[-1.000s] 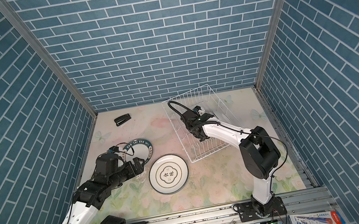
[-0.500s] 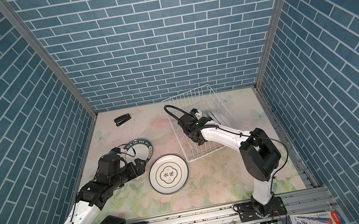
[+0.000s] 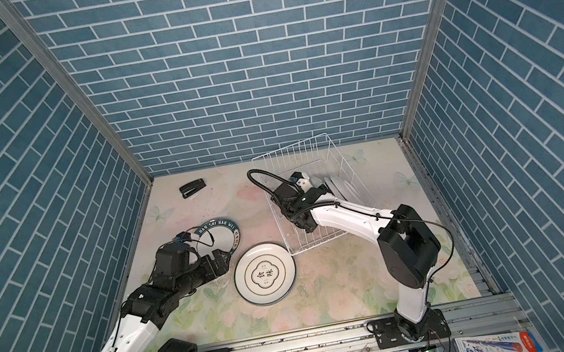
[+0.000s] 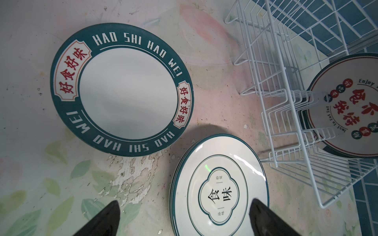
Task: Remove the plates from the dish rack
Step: 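Close the right gripper on the rim of the red-lettered rack plate, then lift the red-lettered plate out of the rack toward the left gripper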
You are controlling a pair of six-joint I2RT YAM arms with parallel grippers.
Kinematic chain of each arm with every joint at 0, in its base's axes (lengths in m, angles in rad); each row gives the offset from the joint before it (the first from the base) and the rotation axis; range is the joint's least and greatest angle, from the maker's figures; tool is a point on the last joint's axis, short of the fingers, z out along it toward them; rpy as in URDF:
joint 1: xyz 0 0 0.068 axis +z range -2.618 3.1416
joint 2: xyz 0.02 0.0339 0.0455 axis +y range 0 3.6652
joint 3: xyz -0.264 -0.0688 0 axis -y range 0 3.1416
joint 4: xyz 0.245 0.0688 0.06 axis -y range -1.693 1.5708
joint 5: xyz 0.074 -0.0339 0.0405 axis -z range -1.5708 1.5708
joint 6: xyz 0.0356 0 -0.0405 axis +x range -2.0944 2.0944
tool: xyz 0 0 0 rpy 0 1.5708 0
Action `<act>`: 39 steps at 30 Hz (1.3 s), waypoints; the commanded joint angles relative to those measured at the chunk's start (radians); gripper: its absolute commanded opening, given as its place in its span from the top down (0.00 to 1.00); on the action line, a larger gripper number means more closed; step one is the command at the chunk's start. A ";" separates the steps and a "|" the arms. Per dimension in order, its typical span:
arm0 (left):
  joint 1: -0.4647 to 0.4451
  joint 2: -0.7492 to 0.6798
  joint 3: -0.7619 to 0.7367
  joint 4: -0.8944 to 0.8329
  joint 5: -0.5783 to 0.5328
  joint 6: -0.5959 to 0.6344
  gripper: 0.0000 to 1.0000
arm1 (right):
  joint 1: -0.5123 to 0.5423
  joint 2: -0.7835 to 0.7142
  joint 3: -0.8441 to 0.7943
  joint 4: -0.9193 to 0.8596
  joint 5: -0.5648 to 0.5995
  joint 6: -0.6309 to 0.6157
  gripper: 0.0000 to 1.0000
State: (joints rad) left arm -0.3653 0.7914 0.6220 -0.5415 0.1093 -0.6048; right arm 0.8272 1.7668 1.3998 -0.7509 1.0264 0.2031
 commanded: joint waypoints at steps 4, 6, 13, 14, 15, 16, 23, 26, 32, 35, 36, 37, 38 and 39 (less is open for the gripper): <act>0.000 -0.010 -0.006 0.006 0.000 0.002 0.01 | 0.029 -0.076 0.062 0.021 0.076 -0.031 1.00; 0.001 -0.012 -0.002 0.002 -0.001 0.002 0.01 | 0.032 -0.085 0.067 0.028 0.084 -0.040 1.00; 0.001 -0.024 0.008 -0.020 -0.022 0.008 0.01 | 0.053 -0.105 0.107 0.049 0.085 -0.079 1.00; 0.000 -0.024 0.010 -0.024 -0.026 0.009 0.01 | 0.056 -0.109 0.114 0.050 0.075 -0.080 1.00; 0.000 -0.026 0.011 -0.027 -0.029 0.008 0.01 | 0.060 -0.112 0.119 0.050 0.069 -0.081 1.00; 0.000 -0.030 0.011 -0.029 -0.032 0.010 0.01 | 0.065 -0.113 0.126 0.050 0.065 -0.082 1.00; 0.000 -0.043 0.018 -0.030 -0.056 0.017 0.01 | 0.109 -0.144 0.149 0.077 0.003 -0.086 1.00; 0.000 -0.043 0.029 -0.035 -0.060 0.026 0.01 | 0.117 -0.164 0.145 0.087 -0.018 -0.080 1.00; 0.000 -0.048 0.038 -0.025 -0.056 0.035 0.01 | 0.114 -0.327 0.030 0.233 -0.262 -0.043 1.00; 0.001 -0.052 0.037 -0.011 -0.057 0.036 0.01 | 0.099 -0.401 0.004 0.249 -0.363 -0.011 1.00; 0.000 -0.053 0.039 -0.008 -0.059 0.034 0.01 | 0.088 -0.423 -0.002 0.245 -0.402 0.000 1.00; 0.001 -0.052 0.039 -0.004 -0.059 0.032 0.01 | 0.074 -0.444 -0.009 0.242 -0.448 0.013 1.00; 0.000 -0.052 0.039 0.002 -0.056 0.028 0.01 | 0.058 -0.461 -0.021 0.240 -0.497 0.025 1.00; 0.001 -0.055 0.038 0.010 -0.049 0.024 0.01 | 0.035 -0.481 -0.034 0.242 -0.565 0.040 1.00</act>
State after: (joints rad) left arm -0.3653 0.7460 0.6353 -0.5533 0.0643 -0.5865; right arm 0.9020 1.3281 1.4082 -0.5606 0.6277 0.1749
